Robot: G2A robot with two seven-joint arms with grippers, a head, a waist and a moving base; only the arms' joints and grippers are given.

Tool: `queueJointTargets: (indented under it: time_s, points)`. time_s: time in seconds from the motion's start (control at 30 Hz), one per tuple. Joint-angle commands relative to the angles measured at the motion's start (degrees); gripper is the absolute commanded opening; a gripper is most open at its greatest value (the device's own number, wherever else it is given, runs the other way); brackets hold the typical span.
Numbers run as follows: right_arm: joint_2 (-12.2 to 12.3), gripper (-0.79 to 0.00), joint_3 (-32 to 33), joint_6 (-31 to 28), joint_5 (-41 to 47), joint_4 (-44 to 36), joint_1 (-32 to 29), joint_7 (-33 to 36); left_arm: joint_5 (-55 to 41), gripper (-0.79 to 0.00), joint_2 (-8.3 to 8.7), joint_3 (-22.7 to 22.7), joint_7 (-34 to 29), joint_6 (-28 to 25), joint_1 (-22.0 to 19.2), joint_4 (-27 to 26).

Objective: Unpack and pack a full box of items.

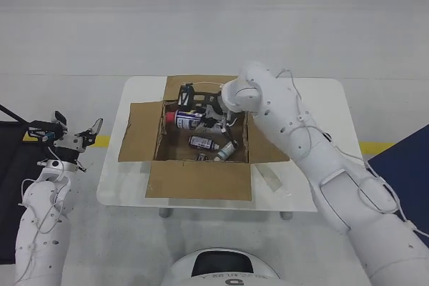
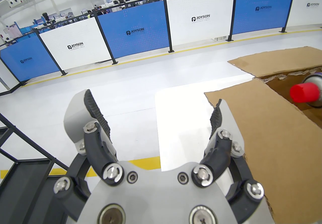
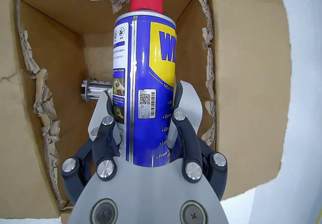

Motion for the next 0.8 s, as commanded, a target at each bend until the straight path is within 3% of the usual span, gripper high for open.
queueJointTargets:
  time_s: [0.0,0.27,0.43,0.6,0.77]
  points:
    - [2.24,-0.785,3.51,2.13,-1.03,-8.93,-4.52,2.42,0.00,0.000,0.00,0.00,0.00,0.00,0.00,0.00]
    - [10.08,-0.785,18.32,3.72,-2.13,-35.11,-20.85,4.00,0.00,0.000,0.00,0.00,0.00,0.00,0.00,0.00]
    - [12.69,-0.785,31.79,3.08,-1.66,-45.62,-31.64,-3.33,0.00,0.000,0.00,0.00,0.00,0.00,0.00,0.00]
    - [14.00,-0.785,43.78,2.68,-1.12,-47.11,-40.26,-17.15,0.00,0.000,0.00,0.00,0.00,0.00,0.00,0.00]
    - [14.67,-0.785,50.10,0.95,-0.07,-42.94,-44.48,-27.46,0.00,0.000,0.00,0.00,0.00,0.00,0.00,0.00]
